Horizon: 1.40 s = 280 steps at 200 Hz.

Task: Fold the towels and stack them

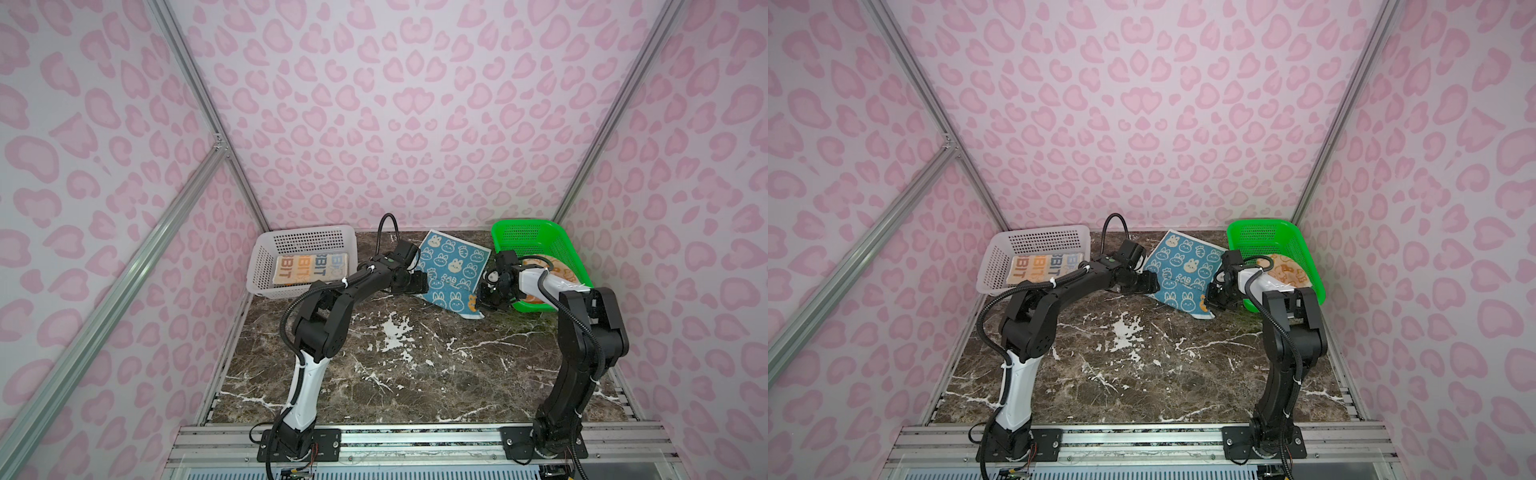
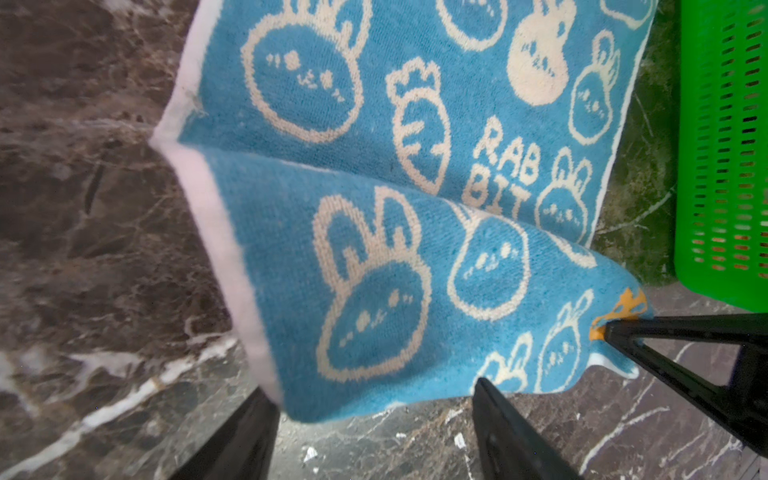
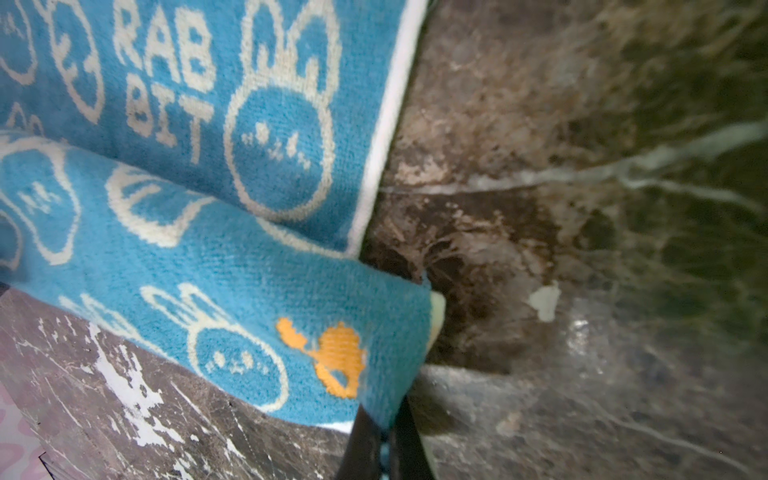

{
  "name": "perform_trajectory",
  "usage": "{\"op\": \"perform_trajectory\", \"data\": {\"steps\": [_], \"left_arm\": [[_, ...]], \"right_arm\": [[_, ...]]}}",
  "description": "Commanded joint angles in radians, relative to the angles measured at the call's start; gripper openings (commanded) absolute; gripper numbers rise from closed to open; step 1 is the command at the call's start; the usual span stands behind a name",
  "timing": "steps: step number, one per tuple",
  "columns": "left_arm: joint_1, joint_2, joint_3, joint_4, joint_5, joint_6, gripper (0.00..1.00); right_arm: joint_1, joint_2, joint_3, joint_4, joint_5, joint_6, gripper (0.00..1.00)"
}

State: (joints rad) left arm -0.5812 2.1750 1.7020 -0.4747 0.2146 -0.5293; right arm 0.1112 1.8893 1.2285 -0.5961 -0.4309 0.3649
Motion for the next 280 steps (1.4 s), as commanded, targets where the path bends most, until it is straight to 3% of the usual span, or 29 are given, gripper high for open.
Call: {"op": "perform_trajectory", "data": {"steps": [1,44,82,168,183,209,266,280], "left_arm": [[0.001,0.003,-0.005,0.066,0.026,-0.018,0.67],[0.004,-0.023,-0.033,0.092,0.042,-0.026,0.43],[0.004,-0.080,-0.045,0.055,0.044,-0.023,0.04],[0.006,-0.365,-0.260,0.007,0.065,-0.033,0.03],[0.010,-0.401,-0.263,-0.029,0.026,-0.038,0.03],[0.048,-0.322,-0.199,-0.120,-0.003,-0.043,0.03],[0.076,-0.071,-0.088,-0.137,0.019,-0.019,0.03],[0.080,-0.045,-0.078,-0.128,0.010,-0.016,0.03]], "right_arm": [[0.002,0.007,0.002,-0.001,-0.012,-0.009,0.00],[0.001,-0.004,0.002,-0.002,-0.014,-0.006,0.00],[0.004,-0.033,0.006,-0.017,-0.021,-0.004,0.00],[0.078,-0.225,0.036,-0.112,-0.052,-0.011,0.00],[0.076,-0.231,0.044,-0.118,-0.059,-0.006,0.00],[0.076,-0.139,0.074,-0.139,-0.061,-0.011,0.00],[0.104,0.045,0.092,-0.097,-0.065,-0.018,0.00],[0.104,0.056,0.090,-0.089,-0.054,-0.020,0.11]]}}
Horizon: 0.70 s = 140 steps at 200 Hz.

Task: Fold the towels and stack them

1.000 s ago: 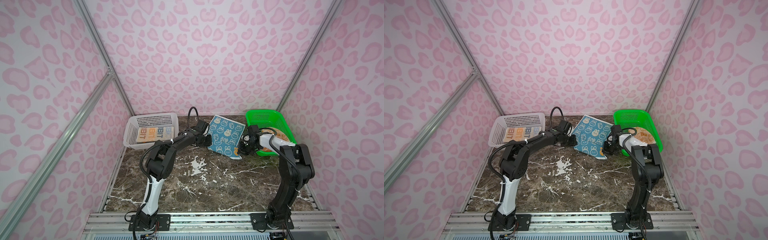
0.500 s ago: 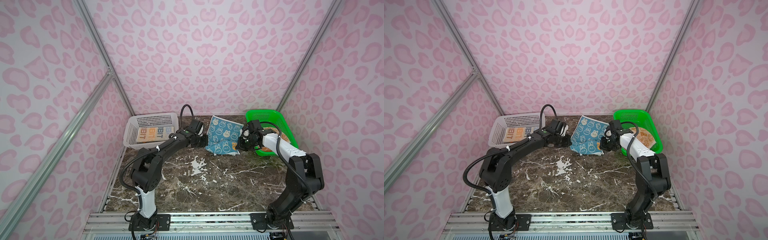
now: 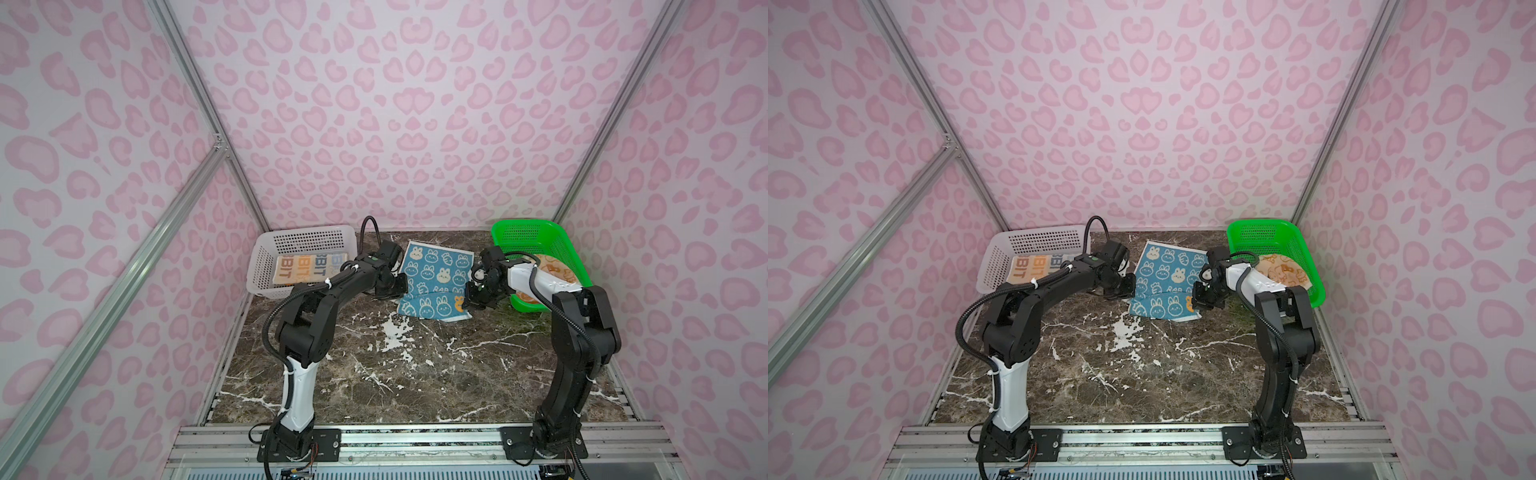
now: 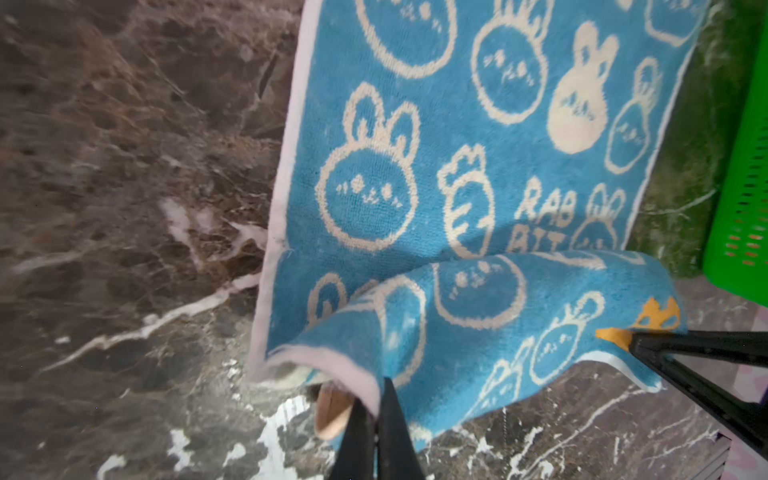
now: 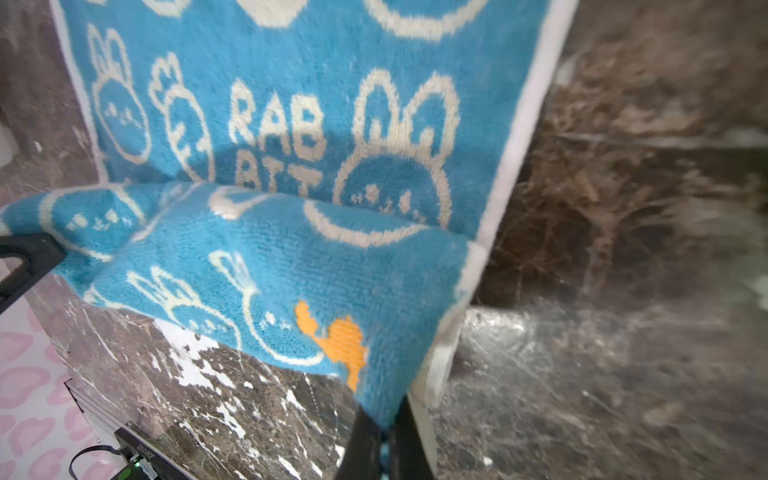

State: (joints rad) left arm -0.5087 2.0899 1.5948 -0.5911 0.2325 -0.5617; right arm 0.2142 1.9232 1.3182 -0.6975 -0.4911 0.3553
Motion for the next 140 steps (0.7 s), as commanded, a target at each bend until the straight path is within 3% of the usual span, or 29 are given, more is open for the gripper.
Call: {"op": "perform_trajectory", "data": {"steps": [1,65,87,140], "left_arm": [[0.008,0.042,0.029,-0.011,-0.009,0.017,0.03],[0.064,0.115,0.102,0.023,-0.039,-0.016,0.03],[0.072,0.140,0.134,0.023,-0.039,-0.020,0.03],[0.073,0.176,0.166,0.020,-0.030,-0.023,0.03]], "right_arm": [[0.001,0.022,-0.001,0.014,0.007,-0.011,0.12],[0.002,-0.031,-0.005,-0.027,0.082,-0.035,0.41],[0.002,-0.084,-0.053,-0.021,0.083,-0.038,0.45],[0.041,-0.100,-0.132,0.019,0.062,-0.031,0.45]]}}
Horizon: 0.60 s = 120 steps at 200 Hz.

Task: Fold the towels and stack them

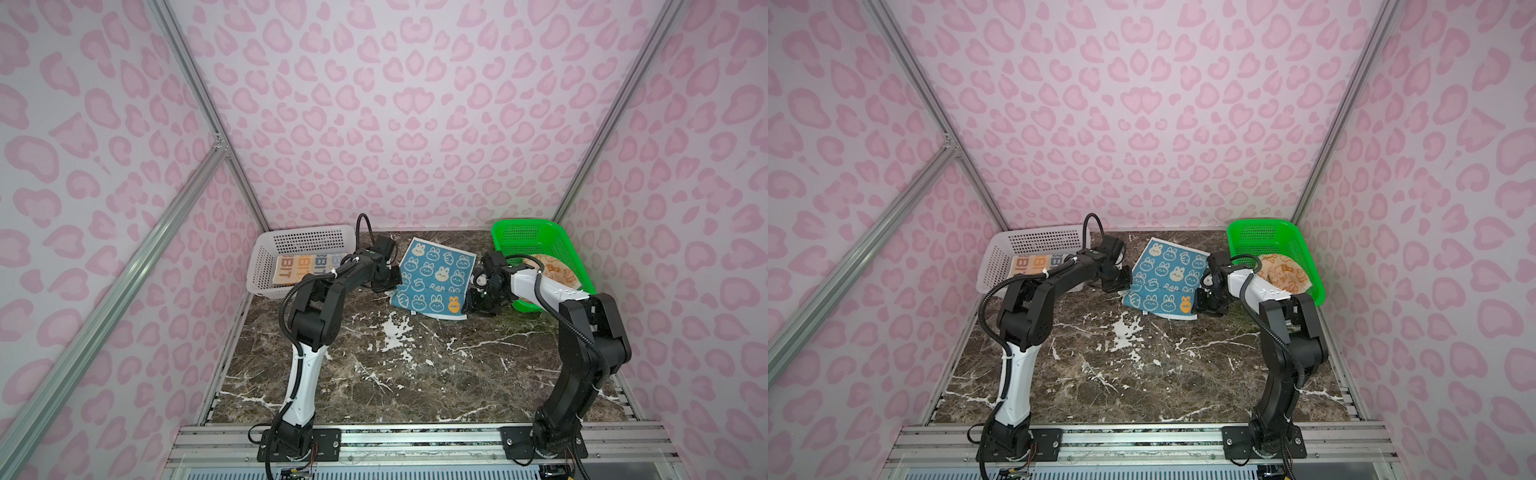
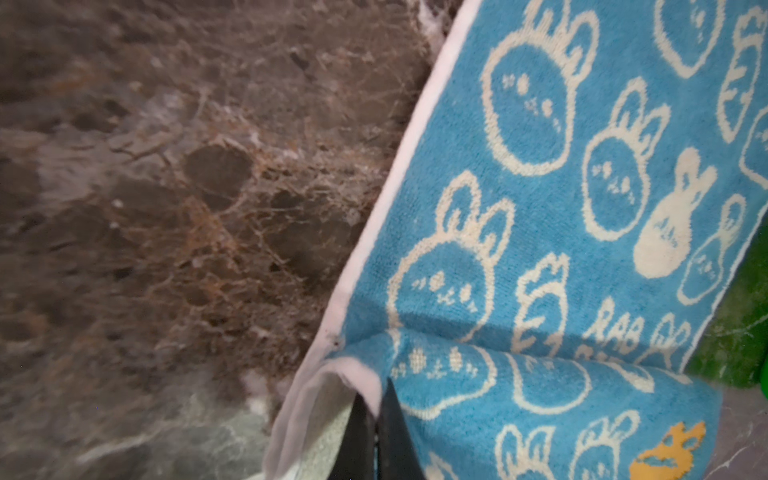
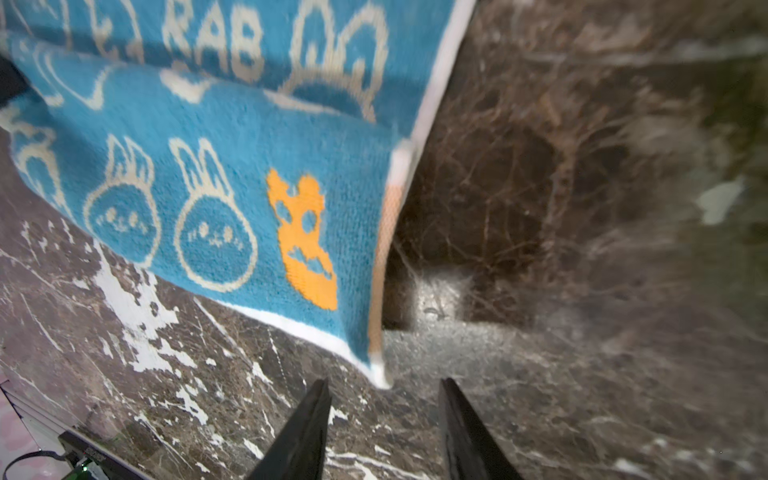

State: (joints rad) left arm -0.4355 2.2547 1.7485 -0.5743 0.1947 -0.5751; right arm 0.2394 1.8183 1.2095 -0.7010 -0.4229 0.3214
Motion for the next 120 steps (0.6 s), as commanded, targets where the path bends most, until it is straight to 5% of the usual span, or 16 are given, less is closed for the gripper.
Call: {"op": "perform_trajectory", "data": {"steps": [1,62,120], "left_arm": [[0.000,0.010,0.012,0.004,0.008,-0.009,0.03],[0.000,-0.079,-0.058,0.018,-0.001,0.007,0.21],[-0.003,-0.194,-0.115,0.010,-0.009,0.018,0.69]], "right_arm": [[0.015,0.006,-0.024,0.023,-0.006,0.004,0.45],[0.020,0.060,-0.020,0.068,-0.017,0.015,0.29],[0.026,0.065,0.019,0.047,-0.025,0.008,0.06]]}}
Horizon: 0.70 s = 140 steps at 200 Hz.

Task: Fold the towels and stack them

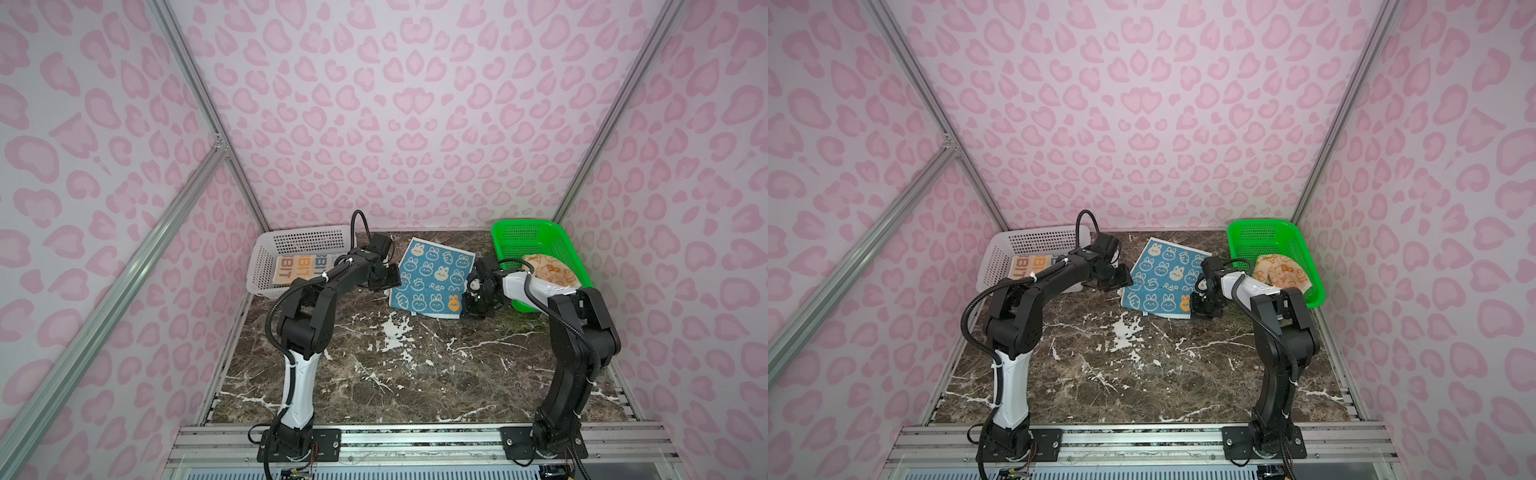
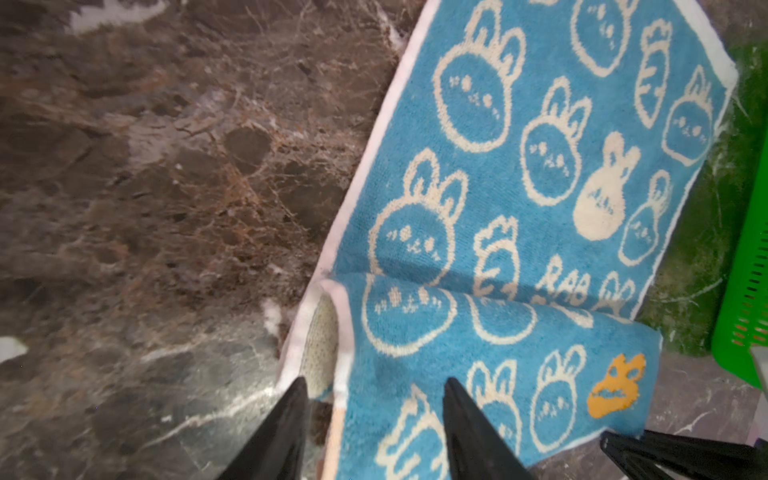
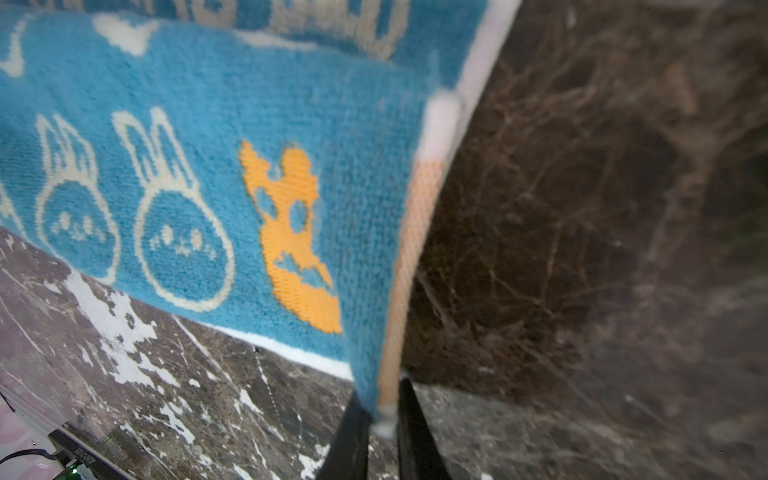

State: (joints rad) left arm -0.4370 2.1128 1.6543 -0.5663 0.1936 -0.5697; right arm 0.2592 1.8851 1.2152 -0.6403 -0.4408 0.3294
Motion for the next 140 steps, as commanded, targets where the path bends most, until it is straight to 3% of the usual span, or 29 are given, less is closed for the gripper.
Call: {"op": "perform_trajectory", "data": {"steps": [1,32,82,140], "left_arm": [[-0.002,-0.055,-0.022,0.002,-0.008,0.012,0.70],[-0.007,-0.148,-0.128,0.020,-0.002,0.003,1.00],[-0.023,-0.269,-0.303,0.073,0.000,-0.027,0.98],[-0.099,-0.242,-0.339,0.081,-0.022,-0.027,0.98]], "right_arm": [[0.006,-0.003,0.015,-0.016,-0.007,-0.001,0.06],[0.043,-0.077,0.043,-0.080,0.002,-0.002,0.00],[0.060,-0.132,0.193,-0.140,-0.075,0.022,0.00],[-0.054,0.032,0.317,-0.030,-0.146,0.134,0.00]]}}
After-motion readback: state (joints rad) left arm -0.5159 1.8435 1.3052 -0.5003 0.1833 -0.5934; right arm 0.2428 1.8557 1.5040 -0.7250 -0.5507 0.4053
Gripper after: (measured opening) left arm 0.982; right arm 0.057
